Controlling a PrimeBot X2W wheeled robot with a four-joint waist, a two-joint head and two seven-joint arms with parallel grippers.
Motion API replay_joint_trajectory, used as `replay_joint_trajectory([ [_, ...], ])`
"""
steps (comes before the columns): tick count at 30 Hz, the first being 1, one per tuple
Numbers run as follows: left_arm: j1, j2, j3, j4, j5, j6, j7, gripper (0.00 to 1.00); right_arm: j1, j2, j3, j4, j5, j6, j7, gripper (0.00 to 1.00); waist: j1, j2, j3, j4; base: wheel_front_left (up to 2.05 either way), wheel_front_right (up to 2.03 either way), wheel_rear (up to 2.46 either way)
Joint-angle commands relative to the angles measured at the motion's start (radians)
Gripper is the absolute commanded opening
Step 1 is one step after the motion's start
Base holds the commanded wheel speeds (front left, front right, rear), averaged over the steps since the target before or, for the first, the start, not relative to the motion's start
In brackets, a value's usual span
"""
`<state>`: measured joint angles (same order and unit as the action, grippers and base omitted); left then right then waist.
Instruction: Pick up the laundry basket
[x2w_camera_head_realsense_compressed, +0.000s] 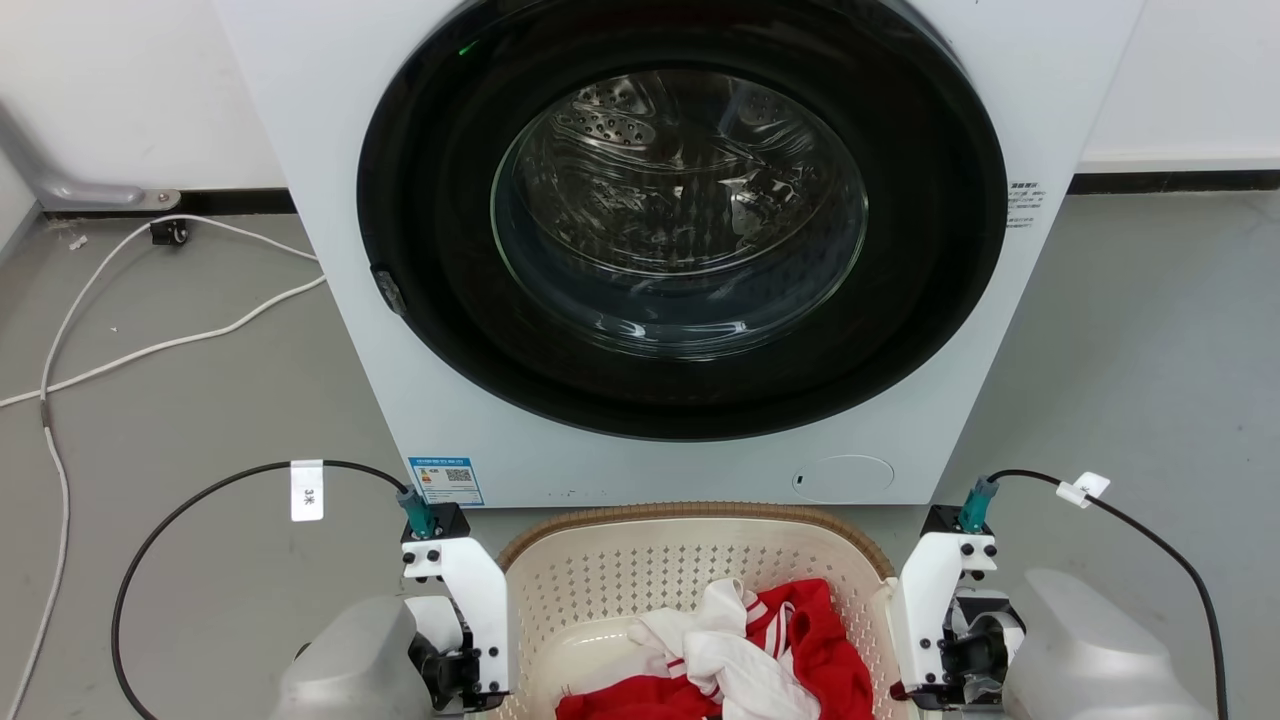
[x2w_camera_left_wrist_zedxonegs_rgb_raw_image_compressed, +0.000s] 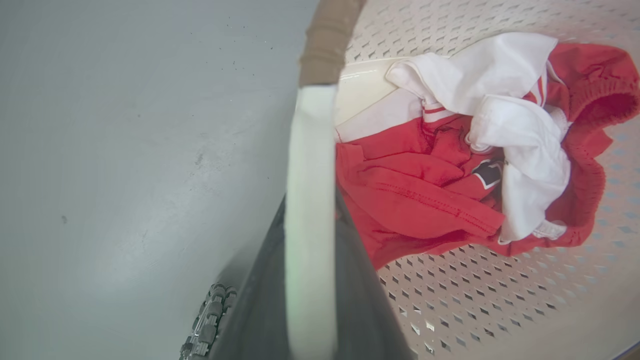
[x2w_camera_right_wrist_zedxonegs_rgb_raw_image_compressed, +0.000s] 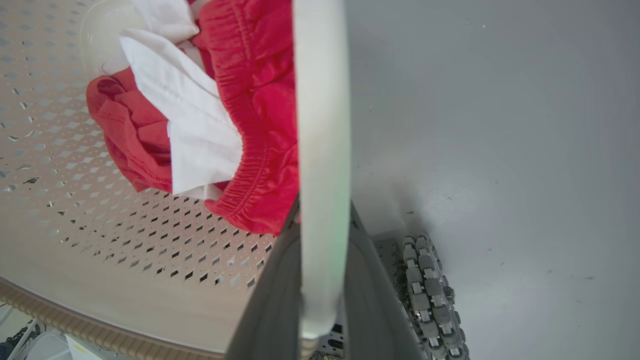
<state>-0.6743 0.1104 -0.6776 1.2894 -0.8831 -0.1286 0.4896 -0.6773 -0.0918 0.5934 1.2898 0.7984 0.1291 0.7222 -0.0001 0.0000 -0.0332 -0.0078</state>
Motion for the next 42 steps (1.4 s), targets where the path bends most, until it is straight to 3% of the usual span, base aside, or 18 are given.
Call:
replay_joint_trajectory([
  [1,0.012,-0.001,-0.003,0.0,-0.001,-0.001,-0.003,0.0,0.006,0.003,-0.004,-0.001,-0.009,0.003,-0.006,0.0,0.0001,0.0,0.0,0.001,0.0,0.0,0.0],
  [42,0.019,0.0,-0.015,0.0,-0.028,0.01,0.002,0.0,0.012,0.02,-0.081,-0.002,-0.074,0.003,0.01,0.0,0.0001,0.0,-0.001,0.003,0.0,0.0,0.0],
])
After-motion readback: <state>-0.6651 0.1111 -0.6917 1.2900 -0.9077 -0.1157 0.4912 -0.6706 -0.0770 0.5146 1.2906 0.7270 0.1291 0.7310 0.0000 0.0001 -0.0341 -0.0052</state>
